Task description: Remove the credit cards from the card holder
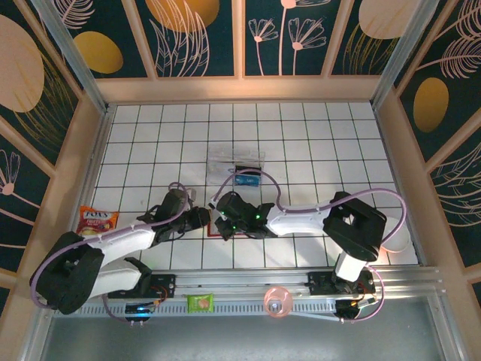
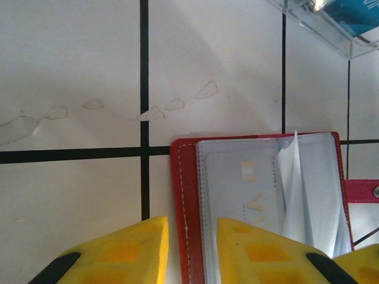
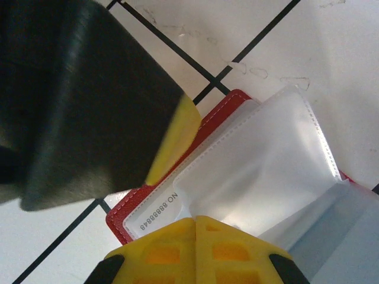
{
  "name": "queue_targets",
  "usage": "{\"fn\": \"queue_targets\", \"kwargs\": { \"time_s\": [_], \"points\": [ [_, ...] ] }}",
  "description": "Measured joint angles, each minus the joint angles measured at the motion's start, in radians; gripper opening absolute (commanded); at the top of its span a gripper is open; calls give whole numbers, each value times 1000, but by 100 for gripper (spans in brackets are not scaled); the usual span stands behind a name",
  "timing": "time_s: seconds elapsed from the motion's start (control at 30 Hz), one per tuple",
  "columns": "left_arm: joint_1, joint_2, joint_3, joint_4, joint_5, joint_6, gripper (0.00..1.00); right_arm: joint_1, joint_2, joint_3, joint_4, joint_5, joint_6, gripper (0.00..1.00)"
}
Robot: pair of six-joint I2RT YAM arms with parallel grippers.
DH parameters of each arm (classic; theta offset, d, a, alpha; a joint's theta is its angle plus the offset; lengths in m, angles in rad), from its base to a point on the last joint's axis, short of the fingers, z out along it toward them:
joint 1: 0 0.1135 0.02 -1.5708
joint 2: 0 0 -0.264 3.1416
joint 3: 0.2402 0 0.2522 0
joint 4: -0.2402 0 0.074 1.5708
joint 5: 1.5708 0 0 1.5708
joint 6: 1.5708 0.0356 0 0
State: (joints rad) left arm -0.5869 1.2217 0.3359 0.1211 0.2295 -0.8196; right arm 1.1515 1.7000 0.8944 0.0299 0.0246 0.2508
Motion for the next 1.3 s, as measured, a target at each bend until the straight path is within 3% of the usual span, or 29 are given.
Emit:
{"fn": "queue_targets", "kwargs": {
  "time_s": [0.13, 0.33, 0.8, 1.1, 1.3],
  "points": [
    [-30, 43, 32, 3, -1, 4, 30, -1, -16, -23, 2, 1, 15, 24],
    [-55, 56, 64, 13, 10, 4, 30, -2, -114, -76, 14, 55, 25, 31],
    [-174, 214, 191, 14, 90, 35, 27, -78, -354, -199, 4, 288, 144, 25],
    [-260, 393, 315, 14, 127, 83, 24, -79, -357, -210, -42, 326, 201, 17],
    [-266, 375, 321, -5, 98, 92, 29, -89, -357, -217, -39, 263, 204, 11]
  ]
}}
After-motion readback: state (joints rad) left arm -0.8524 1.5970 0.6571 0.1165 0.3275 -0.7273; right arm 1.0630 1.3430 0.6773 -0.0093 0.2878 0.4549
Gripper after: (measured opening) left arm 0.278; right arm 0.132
